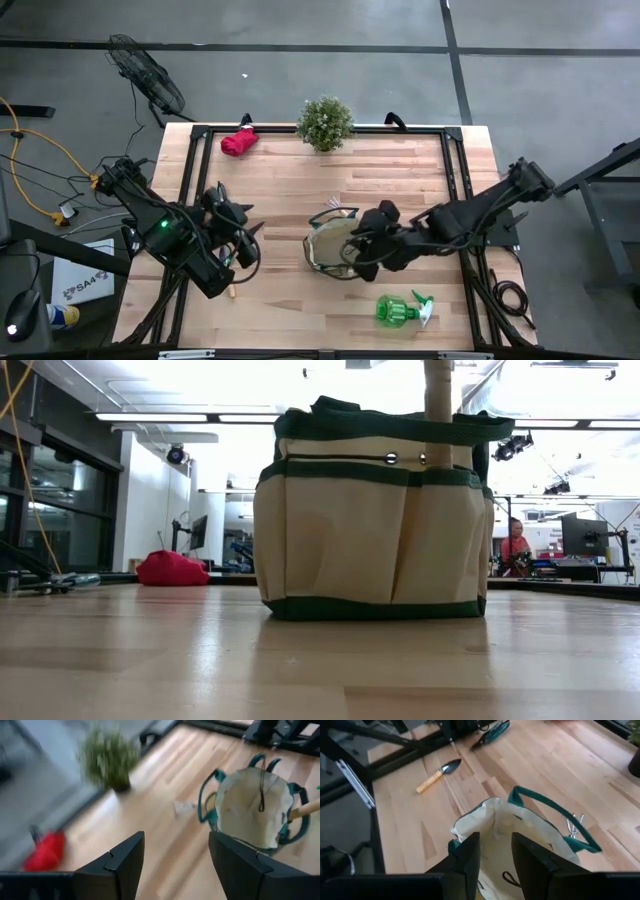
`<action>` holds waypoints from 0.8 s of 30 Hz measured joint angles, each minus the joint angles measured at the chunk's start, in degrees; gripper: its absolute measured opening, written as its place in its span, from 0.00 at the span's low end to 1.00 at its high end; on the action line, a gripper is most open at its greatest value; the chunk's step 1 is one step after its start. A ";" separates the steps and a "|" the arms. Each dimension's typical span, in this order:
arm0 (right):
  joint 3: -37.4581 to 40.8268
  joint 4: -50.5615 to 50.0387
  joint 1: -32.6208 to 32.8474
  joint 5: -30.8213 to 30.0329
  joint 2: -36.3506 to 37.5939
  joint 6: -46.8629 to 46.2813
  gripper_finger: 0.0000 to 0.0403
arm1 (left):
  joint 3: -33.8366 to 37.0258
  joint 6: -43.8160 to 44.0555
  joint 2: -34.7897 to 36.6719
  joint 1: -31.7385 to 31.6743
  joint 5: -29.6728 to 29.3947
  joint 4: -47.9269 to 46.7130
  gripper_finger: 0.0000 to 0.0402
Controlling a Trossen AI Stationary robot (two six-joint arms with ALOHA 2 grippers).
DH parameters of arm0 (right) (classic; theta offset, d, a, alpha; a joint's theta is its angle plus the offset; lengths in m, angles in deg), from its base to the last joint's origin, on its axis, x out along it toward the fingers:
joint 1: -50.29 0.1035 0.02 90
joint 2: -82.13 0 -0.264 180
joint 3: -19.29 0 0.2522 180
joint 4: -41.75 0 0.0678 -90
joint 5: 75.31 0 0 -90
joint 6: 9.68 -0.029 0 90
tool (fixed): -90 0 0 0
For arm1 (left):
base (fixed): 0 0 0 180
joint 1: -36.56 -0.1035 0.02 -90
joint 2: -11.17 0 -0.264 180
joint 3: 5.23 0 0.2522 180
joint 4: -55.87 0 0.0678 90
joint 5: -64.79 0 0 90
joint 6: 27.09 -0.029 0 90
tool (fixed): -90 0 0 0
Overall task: Pick & Place Garden tools in Gardening bag
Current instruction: Put the brown trowel into the brown gardening bag
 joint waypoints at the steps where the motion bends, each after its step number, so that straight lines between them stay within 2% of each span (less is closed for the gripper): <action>1: 0.00 -0.46 0.00 -0.30 0.74 -0.36 0.26 | 0.62 1.54 0.15 0.00 1.58 0.55 0.54; 6: 0.00 -0.75 0.00 -1.49 3.86 -0.12 0.26 | 5.31 9.93 0.96 0.01 9.57 0.17 0.54; 12: 0.00 -0.80 0.09 -2.36 5.56 1.76 0.26 | 14.26 9.91 0.83 1.17 18.39 0.63 0.54; 17: 0.00 -0.92 0.13 -0.51 5.56 3.53 0.26 | 21.04 -0.79 0.85 2.82 25.36 1.64 0.54; 20: -0.01 -0.93 0.13 0.65 5.56 4.53 0.26 | 24.94 -13.13 0.83 3.90 29.40 5.86 0.54; 24: 0.00 -1.02 0.13 0.74 5.56 4.58 0.26 | 31.30 -30.63 0.83 3.79 37.46 16.95 0.54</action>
